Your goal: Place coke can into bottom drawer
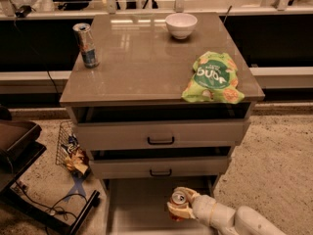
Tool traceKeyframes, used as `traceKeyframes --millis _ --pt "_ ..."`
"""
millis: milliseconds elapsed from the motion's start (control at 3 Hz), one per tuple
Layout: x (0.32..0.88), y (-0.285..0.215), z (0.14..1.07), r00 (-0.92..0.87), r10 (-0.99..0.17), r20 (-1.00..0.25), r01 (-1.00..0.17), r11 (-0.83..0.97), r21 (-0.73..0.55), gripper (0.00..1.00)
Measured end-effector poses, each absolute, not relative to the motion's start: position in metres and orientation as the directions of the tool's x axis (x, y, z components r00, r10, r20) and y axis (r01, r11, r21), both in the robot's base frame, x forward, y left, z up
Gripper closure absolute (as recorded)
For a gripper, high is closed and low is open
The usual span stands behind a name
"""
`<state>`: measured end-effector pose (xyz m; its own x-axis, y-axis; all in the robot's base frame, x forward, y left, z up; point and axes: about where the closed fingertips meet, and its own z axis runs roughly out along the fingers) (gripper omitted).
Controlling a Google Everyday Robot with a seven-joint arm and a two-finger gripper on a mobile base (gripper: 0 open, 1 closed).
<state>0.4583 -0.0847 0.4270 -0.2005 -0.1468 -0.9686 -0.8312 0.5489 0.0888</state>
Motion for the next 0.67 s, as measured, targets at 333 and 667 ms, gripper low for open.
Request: traceKeyframes --millis 333,667 --pt "0.471 -0.049 0.386 -0.134 -0.124 -0.983 -0.899 0.433 0.067 1.0" --pt "0.474 -0.009 0.334 -0.088 -0.092 -0.992 -0.96 0.273 0.06 1.0"
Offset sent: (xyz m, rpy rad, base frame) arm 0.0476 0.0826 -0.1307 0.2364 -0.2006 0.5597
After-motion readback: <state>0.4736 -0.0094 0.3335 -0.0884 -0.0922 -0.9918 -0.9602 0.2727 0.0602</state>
